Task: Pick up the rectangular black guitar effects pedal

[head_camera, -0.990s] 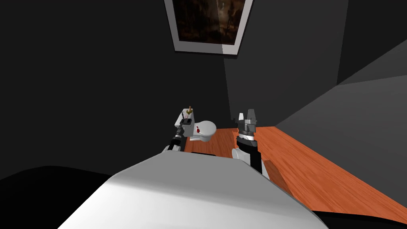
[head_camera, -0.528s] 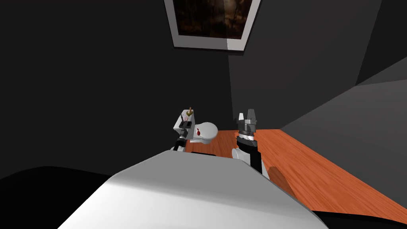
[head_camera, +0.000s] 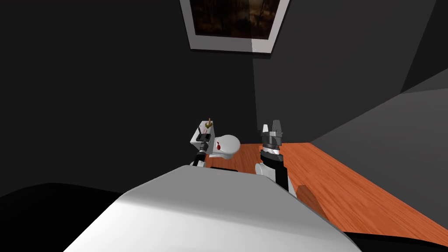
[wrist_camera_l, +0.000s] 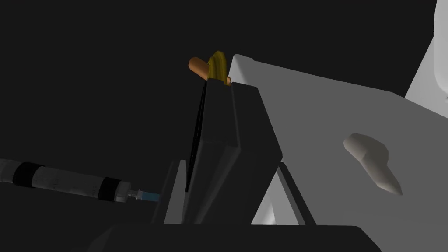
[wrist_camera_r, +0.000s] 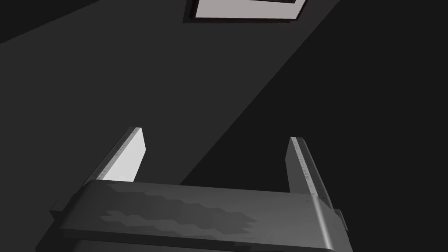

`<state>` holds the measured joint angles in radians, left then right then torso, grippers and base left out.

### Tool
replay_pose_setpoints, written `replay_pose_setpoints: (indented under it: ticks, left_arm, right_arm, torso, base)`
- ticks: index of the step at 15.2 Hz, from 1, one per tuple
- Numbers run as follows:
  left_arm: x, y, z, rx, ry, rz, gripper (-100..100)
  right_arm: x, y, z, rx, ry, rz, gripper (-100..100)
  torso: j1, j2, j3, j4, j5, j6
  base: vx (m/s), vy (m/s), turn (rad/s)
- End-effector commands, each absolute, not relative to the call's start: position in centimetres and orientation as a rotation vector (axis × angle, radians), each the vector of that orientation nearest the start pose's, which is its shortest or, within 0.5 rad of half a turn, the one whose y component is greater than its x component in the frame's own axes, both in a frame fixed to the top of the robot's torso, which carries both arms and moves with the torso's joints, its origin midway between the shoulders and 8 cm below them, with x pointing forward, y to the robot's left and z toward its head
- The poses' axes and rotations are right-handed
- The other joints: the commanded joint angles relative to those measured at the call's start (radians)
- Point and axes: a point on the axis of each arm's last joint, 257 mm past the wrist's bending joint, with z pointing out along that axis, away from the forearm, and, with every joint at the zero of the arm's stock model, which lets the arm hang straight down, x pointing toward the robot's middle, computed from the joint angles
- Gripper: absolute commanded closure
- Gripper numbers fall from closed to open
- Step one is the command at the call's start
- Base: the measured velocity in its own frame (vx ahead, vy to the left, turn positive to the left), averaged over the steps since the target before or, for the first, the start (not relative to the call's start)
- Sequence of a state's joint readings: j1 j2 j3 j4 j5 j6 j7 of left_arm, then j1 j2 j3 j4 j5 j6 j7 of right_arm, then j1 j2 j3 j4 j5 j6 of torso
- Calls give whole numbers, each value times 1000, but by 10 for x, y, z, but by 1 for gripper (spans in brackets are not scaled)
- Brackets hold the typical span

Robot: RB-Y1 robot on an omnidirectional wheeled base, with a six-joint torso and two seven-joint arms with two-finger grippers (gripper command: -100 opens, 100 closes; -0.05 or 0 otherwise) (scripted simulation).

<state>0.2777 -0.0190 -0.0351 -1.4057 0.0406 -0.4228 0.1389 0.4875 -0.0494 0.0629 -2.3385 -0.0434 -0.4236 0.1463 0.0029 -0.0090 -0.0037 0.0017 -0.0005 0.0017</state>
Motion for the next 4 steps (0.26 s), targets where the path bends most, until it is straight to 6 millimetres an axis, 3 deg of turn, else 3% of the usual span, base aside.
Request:
replay_pose_setpoints:
  ticks: [1,4]
  left_arm:
    - [436,246,-329,-1382,1049,-1288,100]
    - [437,247,-326,-1373,1047,-1289,100]
  right_arm:
    - [348,-256,39,606,673,1264,0]
    - [348,-256,39,606,673,1264,0]
  torso:
    - [0,0,0,0,0,0]
    - [1,0,-1,-2,2,0]
  base:
    - [6,3,8]
    - [0,0,0]
